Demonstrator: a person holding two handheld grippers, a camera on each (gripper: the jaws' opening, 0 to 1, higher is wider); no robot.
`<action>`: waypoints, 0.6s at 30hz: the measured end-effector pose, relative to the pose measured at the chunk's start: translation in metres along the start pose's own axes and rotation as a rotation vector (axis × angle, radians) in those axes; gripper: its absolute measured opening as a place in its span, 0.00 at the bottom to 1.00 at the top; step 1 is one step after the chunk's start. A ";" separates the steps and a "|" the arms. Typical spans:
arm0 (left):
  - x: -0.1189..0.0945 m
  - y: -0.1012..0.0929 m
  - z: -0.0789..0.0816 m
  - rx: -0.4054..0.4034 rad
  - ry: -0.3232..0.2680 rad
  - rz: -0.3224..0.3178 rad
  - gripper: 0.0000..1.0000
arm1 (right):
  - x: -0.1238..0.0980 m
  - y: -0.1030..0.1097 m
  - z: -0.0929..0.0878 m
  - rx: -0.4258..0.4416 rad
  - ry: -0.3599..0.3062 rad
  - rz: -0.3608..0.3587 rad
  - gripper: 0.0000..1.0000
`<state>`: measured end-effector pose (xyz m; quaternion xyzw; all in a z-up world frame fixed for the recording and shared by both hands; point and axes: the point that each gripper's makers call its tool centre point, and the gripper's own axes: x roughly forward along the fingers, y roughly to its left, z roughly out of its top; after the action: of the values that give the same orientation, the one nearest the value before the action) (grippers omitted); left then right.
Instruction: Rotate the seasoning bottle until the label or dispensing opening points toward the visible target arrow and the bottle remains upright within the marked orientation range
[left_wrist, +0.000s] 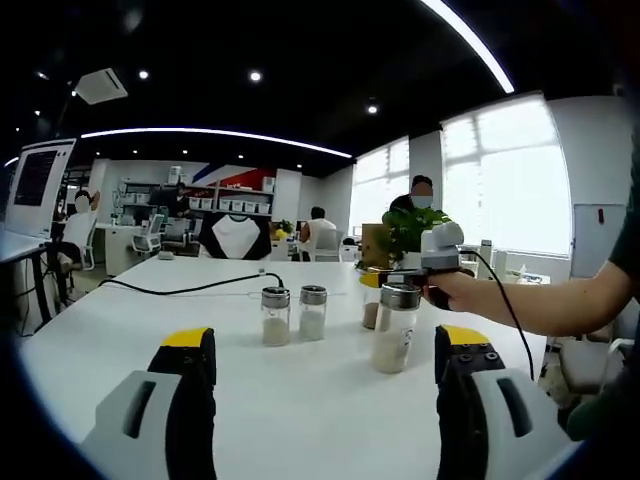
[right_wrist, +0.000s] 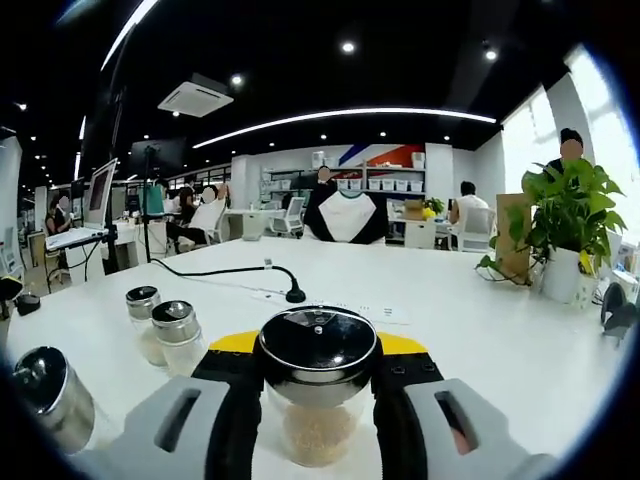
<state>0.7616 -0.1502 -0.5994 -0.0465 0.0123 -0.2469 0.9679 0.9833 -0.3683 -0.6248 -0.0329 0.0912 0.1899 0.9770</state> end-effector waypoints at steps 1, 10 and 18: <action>0.000 0.000 -0.001 0.001 0.004 0.000 0.96 | -0.001 0.001 0.000 -0.006 0.006 0.004 0.41; -0.004 -0.003 0.001 0.003 0.001 -0.004 0.95 | -0.013 0.001 -0.004 -0.003 0.050 -0.002 0.40; -0.004 -0.006 0.001 0.007 0.001 -0.009 0.95 | -0.028 0.003 -0.010 0.002 0.080 -0.027 0.40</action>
<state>0.7546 -0.1537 -0.5977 -0.0433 0.0115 -0.2514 0.9668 0.9550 -0.3769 -0.6290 -0.0405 0.1299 0.1754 0.9751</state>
